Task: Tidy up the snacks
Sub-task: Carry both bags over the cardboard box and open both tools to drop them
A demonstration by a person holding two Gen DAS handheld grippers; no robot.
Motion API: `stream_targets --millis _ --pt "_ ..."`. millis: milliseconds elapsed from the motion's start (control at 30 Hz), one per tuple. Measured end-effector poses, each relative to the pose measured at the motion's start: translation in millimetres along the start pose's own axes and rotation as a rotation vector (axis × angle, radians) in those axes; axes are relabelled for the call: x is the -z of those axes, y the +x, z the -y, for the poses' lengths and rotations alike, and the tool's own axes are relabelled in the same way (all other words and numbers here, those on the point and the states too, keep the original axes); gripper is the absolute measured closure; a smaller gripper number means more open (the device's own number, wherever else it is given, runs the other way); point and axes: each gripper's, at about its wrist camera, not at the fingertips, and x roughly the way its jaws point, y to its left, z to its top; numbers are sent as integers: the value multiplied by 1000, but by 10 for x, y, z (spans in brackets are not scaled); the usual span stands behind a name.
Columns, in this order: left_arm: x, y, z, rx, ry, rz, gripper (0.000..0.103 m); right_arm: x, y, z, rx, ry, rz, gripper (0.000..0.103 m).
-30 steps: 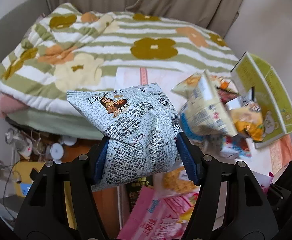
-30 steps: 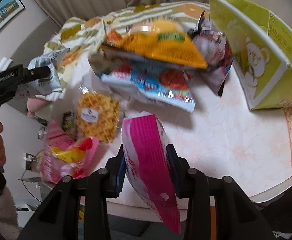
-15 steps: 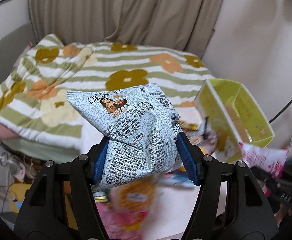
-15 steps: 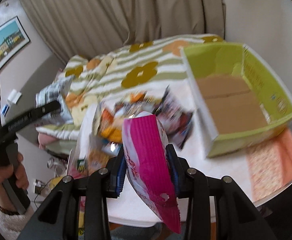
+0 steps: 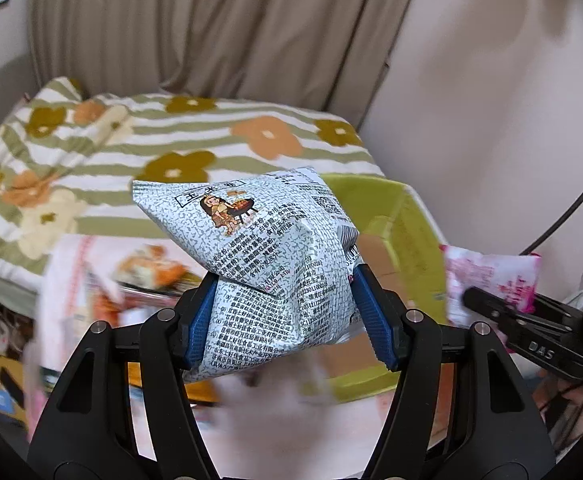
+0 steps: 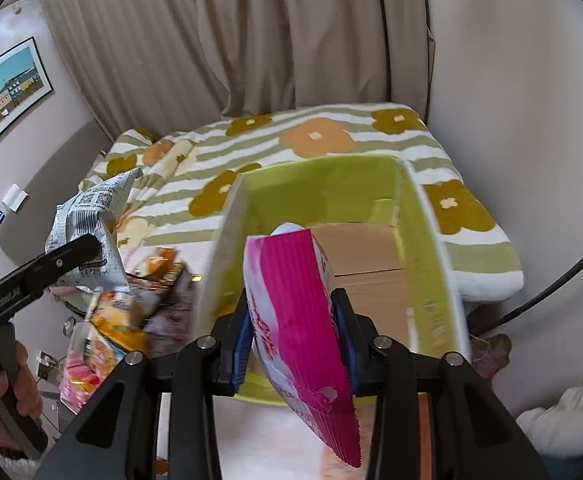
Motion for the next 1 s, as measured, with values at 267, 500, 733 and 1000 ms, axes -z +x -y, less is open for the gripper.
stream_targets --millis 267,500,733,1000 --pt "92 793 714 -23 86 -155 42 -142 154 593 -36 22 -33 69" --pt "165 1190 938 -76 144 -239 6 -157 328 801 -45 49 -71 69" --pt "153 1068 756 -73 123 -226 0 -132 413 828 -39 41 -92 69" --pt "98 957 567 -85 123 -207 0 -135 580 744 -46 39 -137 69"
